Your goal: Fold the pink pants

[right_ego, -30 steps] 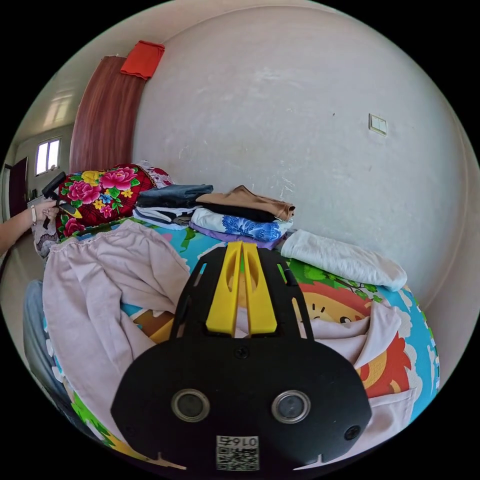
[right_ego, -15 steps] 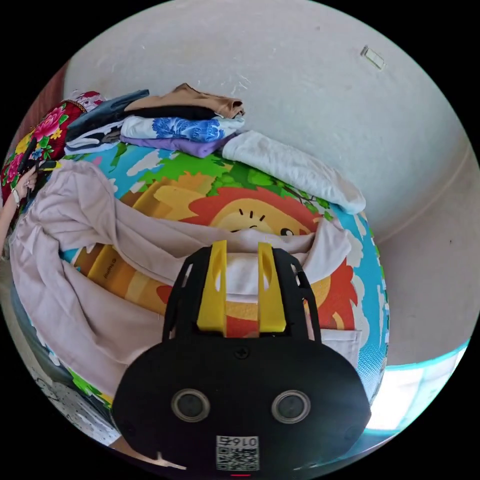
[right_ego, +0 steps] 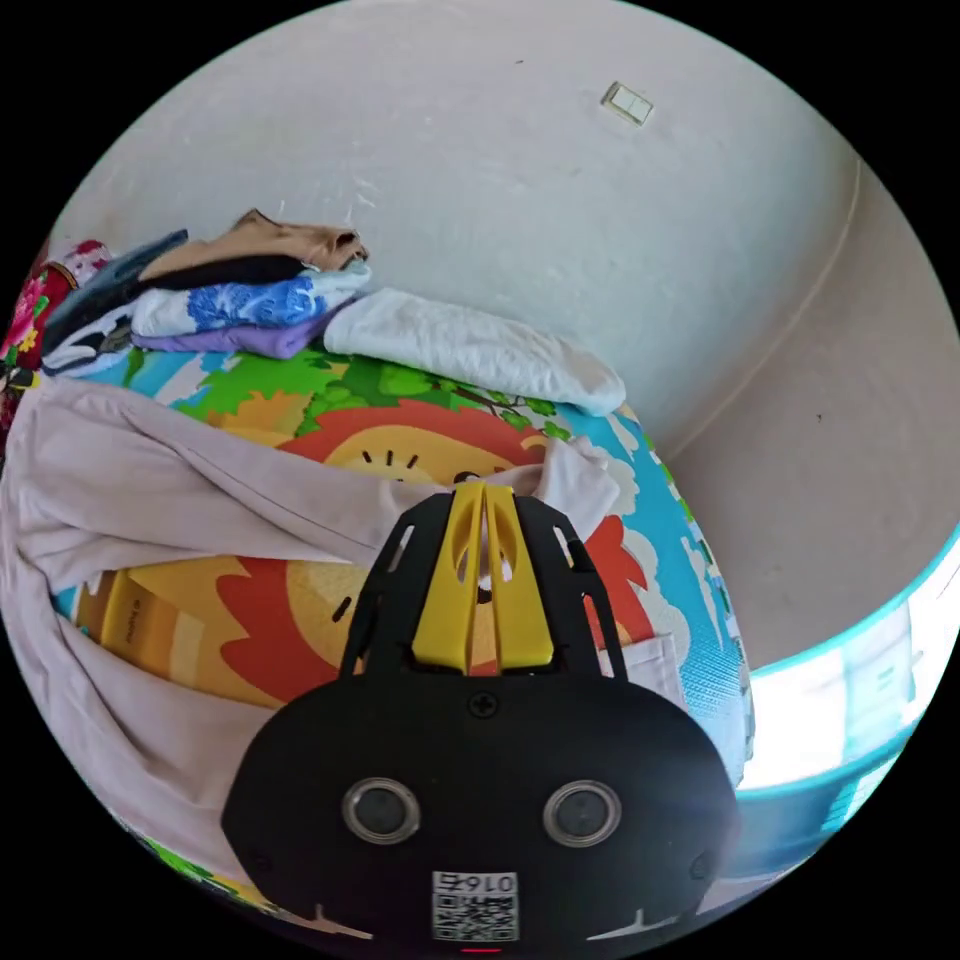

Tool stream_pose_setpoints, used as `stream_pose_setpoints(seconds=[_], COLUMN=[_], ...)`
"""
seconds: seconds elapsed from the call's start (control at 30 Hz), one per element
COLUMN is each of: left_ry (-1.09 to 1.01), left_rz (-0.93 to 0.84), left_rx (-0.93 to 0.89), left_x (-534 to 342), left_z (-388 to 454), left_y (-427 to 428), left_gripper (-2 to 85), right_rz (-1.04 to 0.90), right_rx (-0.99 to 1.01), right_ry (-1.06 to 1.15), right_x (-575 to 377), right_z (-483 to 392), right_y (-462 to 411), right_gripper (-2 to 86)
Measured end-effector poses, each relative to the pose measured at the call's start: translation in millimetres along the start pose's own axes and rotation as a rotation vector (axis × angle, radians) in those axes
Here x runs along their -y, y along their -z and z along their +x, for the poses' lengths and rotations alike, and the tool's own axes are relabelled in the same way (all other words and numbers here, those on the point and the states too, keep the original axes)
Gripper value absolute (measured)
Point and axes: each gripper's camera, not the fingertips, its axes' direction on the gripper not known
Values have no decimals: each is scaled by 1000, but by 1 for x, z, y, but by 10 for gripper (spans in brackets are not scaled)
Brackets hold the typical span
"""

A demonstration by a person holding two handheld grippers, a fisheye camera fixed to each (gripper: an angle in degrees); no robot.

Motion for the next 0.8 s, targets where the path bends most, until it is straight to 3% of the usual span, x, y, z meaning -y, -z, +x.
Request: stream_pose_setpoints(seconds=[0.13, 0.23, 0.33, 0.4, 0.5, 0.63, 0.7, 0.8], left_ry=[42, 139, 230, 196, 10, -309, -397, -516], left_rz=[50, 114, 326, 371, 224, -61, -122, -156], left_rx=[46, -47, -152, -209, -307, -309, -324, -426], left_x=[13, 17, 7, 4, 3, -35, -54, -72], left_z=[7, -4, -18, -12, 34, 148, 193, 259], left_y=[11, 45, 114, 151, 186, 201, 205, 217], left_gripper=[53, 62, 55, 50, 56, 69, 72, 72], right_rz=[-44, -33, 13, 68, 125, 99, 71, -115], right_rx=[-97, -121, -79, -19, 90, 175, 176, 310], right_ry=[81, 80, -41, -155, -226, -55, -19, 70], right_x=[-1, -8, -18, -30, -50, -62, -58, -46], right_z=[-19, -18, 7, 33, 57, 64, 73, 79], right_y=[-21, -30, -34, -37, -36, -30, -50, -112], right_gripper=[-2, 4, 28, 58, 77, 90, 108, 129])
